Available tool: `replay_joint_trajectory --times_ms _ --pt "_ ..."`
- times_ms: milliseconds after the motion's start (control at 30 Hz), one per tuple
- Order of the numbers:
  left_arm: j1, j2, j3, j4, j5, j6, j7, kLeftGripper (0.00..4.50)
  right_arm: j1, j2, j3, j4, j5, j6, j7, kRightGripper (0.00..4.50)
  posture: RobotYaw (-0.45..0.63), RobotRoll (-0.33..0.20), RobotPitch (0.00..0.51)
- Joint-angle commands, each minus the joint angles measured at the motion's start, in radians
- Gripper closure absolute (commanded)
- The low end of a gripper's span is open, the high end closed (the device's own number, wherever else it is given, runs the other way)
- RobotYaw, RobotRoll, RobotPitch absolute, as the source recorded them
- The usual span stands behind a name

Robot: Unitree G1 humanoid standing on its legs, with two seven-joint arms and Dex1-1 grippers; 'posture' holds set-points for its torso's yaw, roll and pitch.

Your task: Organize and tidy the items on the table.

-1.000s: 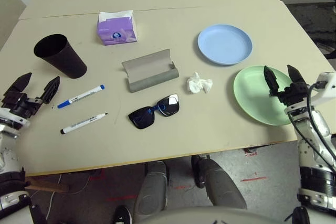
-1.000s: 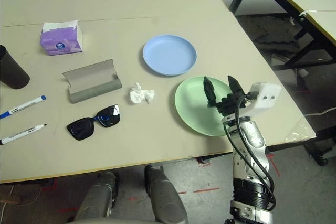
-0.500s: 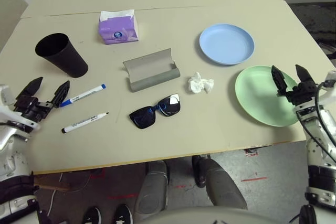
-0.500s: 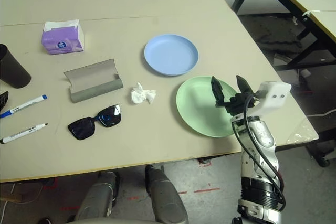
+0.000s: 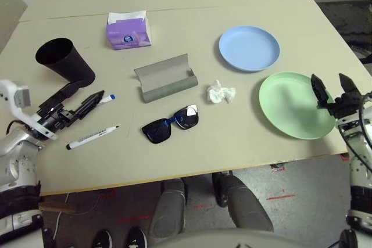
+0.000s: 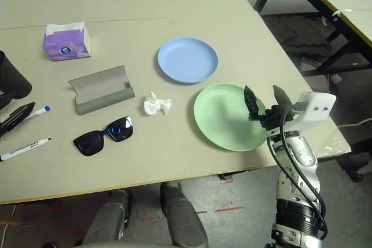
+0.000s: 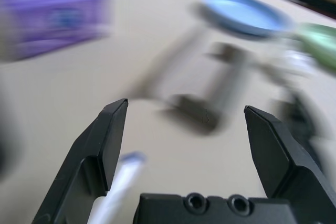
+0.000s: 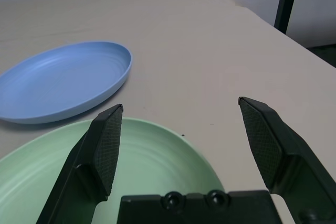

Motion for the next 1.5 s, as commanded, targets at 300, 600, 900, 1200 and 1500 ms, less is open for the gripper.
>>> replay_joint_trajectory --times_ms 300,600,900,1200,1500 --pt "-0.044 0.039 -0.124 -0.074 0.013 0.052 -0.199 0.0 0.002 -0.018 -0.054 -0.082 -0.005 0.106 -0.143 0.04 -0.17 0.0 0.239" --pt "-0.129 0.002 -0.169 0.05 0.073 -0.03 -0.225 0.0 0.151 -0.272 -0.131 -0.535 0.26 0.871 -0.225 0.04 -0.24 0.0 0.238" --pt "-0.183 -0.039 -0.2 0.118 0.099 -0.075 -0.251 0.0 0.291 -0.419 -0.22 -0.575 0.448 1.16 -0.094 0.04 -0.26 0.0 0.239" --pt "-0.166 -0.069 -0.197 0.082 0.096 -0.075 -0.238 0.0 0.266 -0.392 -0.165 -0.566 0.411 1.187 -0.122 0.04 -0.25 0.0 0.241" --pt "-0.122 -0.073 -0.187 -0.001 0.08 -0.053 -0.207 0.0 0.175 -0.352 -0.086 -0.504 0.38 1.185 -0.119 0.04 -0.22 0.0 0.244"
